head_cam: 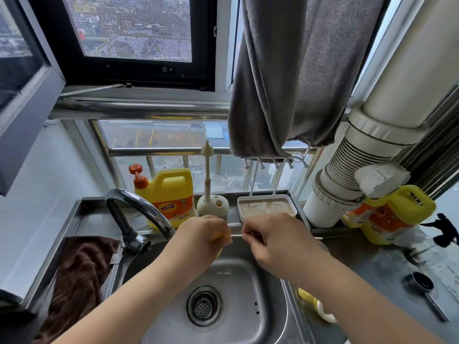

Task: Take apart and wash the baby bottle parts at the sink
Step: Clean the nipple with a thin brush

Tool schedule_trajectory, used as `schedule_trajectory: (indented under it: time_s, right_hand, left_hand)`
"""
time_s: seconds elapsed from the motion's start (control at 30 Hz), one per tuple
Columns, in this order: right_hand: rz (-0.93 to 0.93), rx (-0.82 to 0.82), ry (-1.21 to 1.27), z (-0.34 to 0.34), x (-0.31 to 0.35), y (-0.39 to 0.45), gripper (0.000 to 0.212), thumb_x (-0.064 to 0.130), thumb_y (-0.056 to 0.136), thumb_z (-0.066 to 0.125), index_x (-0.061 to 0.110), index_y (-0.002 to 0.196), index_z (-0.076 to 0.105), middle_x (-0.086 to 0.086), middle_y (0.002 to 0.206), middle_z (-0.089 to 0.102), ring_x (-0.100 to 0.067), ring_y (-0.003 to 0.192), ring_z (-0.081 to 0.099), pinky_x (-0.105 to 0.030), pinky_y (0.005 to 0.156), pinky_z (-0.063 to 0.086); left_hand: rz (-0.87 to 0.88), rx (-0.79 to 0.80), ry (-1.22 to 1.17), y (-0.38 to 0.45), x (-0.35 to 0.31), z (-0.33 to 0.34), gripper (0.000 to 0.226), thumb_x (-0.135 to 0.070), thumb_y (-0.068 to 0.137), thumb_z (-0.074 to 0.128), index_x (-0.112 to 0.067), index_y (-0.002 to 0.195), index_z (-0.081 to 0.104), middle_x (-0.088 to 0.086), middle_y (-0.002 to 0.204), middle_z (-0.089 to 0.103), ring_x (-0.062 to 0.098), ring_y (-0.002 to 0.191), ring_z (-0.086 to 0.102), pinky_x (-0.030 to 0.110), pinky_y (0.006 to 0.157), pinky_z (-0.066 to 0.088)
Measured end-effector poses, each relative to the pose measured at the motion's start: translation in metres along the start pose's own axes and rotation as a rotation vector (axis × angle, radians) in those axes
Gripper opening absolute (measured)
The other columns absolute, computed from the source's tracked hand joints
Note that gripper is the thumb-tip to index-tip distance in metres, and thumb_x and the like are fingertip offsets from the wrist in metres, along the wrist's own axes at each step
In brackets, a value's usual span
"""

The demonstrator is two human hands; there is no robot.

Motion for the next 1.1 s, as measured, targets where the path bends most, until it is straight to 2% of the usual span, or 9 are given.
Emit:
schedule_trajectory:
  time_s: [0.17,0.27,0.37,0.5,0.73,0.9,1.03,1.1]
  right_hand:
    - [-0.009,-0.047,-0.019,-0.008,-0.004,0.005,0.013,0.031,0.091,0.054,0.025,0.094,0.065,0.005,0.087,0.065,-0.014,0.078,0.049,-0.026,0.066,0.035]
    - [0.001,-0.034,0.013,0.0,-0.003,0.006,0.015,0.031,0.092,0.053,0.024,0.096,0.066,0.003,0.091,0.066,-0.017,0.087,0.056,-0.027,0.07,0.04]
    - [0.017,-0.002,0.029,0.007,-0.003,0.005,0.017,0.032,0.092,0.052,0.024,0.099,0.066,0.002,0.095,0.067,-0.019,0.091,0.058,-0.027,0.075,0.045]
    - [-0.01,0.024,0.03,0.015,0.003,0.007,0.017,0.032,0.092,0.052,0.025,0.1,0.065,0.002,0.096,0.067,-0.021,0.091,0.06,-0.031,0.077,0.048]
    - [-0.015,-0.015,0.008,-0.002,-0.004,0.005,0.016,0.031,0.091,0.053,0.024,0.095,0.066,0.004,0.089,0.067,-0.017,0.086,0.058,-0.027,0.072,0.044]
    - [-0.01,0.009,-0.005,0.007,0.002,0.005,0.016,0.032,0.091,0.052,0.026,0.098,0.064,0.002,0.095,0.067,-0.021,0.091,0.059,-0.029,0.074,0.046]
    - [-0.004,-0.013,-0.004,-0.002,-0.006,0.005,0.016,0.031,0.091,0.052,0.025,0.097,0.066,0.004,0.093,0.067,-0.018,0.09,0.058,-0.026,0.074,0.043]
    - [-0.016,-0.025,-0.004,-0.001,-0.003,0.006,0.016,0.032,0.091,0.052,0.025,0.098,0.065,0.004,0.094,0.067,-0.019,0.091,0.058,-0.027,0.073,0.042]
  left_hand:
    - [0.018,-0.012,0.016,0.0,0.005,-0.001,0.012,-0.009,0.081,0.071,-0.021,0.081,0.074,-0.014,0.08,0.065,0.003,0.071,0.058,0.003,0.066,0.038]
    - [-0.003,-0.04,-0.026,-0.001,0.008,-0.003,0.012,-0.009,0.078,0.074,-0.021,0.078,0.074,-0.021,0.074,0.059,-0.001,0.069,0.056,0.006,0.067,0.038]
    - [-0.037,-0.049,-0.038,-0.002,0.012,-0.004,0.009,-0.01,0.077,0.076,-0.02,0.079,0.075,-0.023,0.073,0.056,0.003,0.071,0.057,0.008,0.068,0.039]
    - [0.004,-0.018,-0.074,-0.002,0.003,0.002,0.009,-0.013,0.077,0.077,-0.018,0.084,0.075,-0.019,0.076,0.06,0.001,0.072,0.056,0.006,0.067,0.04]
    - [-0.011,-0.016,-0.023,0.0,0.007,-0.003,0.011,-0.01,0.081,0.071,-0.02,0.081,0.074,-0.028,0.071,0.05,-0.009,0.066,0.051,0.003,0.068,0.038]
    - [0.041,-0.004,-0.035,0.0,-0.001,0.003,0.007,-0.014,0.08,0.074,-0.019,0.084,0.074,-0.014,0.083,0.065,0.002,0.074,0.058,0.007,0.068,0.04]
    - [-0.014,-0.065,-0.034,-0.001,0.01,-0.005,0.005,-0.014,0.08,0.074,-0.016,0.084,0.074,-0.015,0.081,0.06,0.005,0.075,0.058,0.004,0.068,0.037]
    - [0.027,-0.064,-0.023,0.001,0.003,-0.004,0.004,-0.014,0.079,0.075,-0.015,0.083,0.074,-0.012,0.081,0.063,0.007,0.073,0.059,0.01,0.068,0.043]
Point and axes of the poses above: each hand's wrist, its own y-axis towards the middle knuckle, its own z-axis out of the palm, x = y × z, the point moved 7 cm from there along y, towards the middle knuckle
